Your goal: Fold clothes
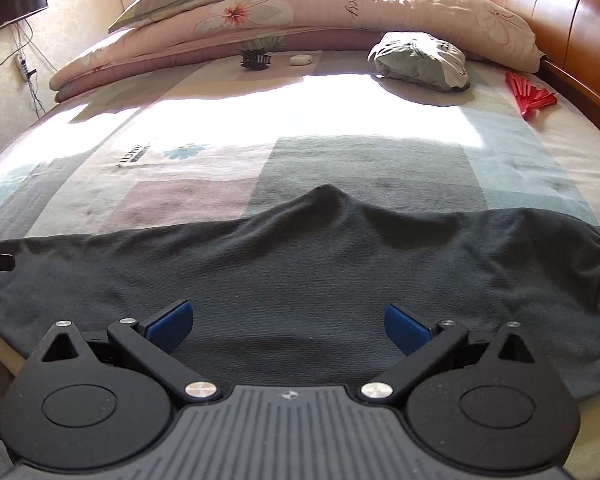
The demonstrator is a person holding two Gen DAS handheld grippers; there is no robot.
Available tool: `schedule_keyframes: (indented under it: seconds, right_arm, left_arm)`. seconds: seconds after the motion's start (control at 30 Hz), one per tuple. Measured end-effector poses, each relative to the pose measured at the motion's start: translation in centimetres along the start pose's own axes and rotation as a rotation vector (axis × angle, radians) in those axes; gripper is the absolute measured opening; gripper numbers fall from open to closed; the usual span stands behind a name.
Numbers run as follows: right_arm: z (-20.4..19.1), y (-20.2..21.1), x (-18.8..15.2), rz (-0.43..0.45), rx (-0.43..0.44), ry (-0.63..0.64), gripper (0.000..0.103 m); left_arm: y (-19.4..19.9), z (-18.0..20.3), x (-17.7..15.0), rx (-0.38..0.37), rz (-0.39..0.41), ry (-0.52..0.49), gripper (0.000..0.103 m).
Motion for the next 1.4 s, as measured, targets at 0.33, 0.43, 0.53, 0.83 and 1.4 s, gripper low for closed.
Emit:
schedule_keyframes:
  seconds: [0.33,0.43,0.53,0.83,1.4]
  right_arm:
    - [-5.3,-2.1,-1.3,-0.091,0.093,0.106,0.103]
    - [-4.6,-3.2,-2.2,-0.141,0.073,0.084,0.103]
    - [-4.7,-3.7,-2.8,-0.141,0.046,0.117,0.103]
    - [-5.6,-2.7,-2.6,-0.154,0.047,0.127,0.103]
    - [-5.5,-3.9,-2.3,-0.174,-0.007,0.106,0.103]
  left_arm:
    - [0.9,-5.0,-1.8,0.080,0.001,0.079,0.097]
    - [1.2,-6.5,-1.6,0.092,-0.005,0.140,0.097]
    - [1.4,-5.9,-0.5,0.095,0.013,0.131,0.097]
    - [-1.4,-3.1,2.5,-0.003,0.024,0.070,0.097]
    - [2.4,-5.4,1.1,0.006,0.105,0.139,0.097]
Point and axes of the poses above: each gripper's, at about its wrist camera, not at the fingertips, and y roughly against the way its jaws point, z to its right, x to its top, the point moved 7 cm from there along -y, roughly the way its jaws point, and after that the axes turned 6 degrees about -z, right-handed, at the moved point
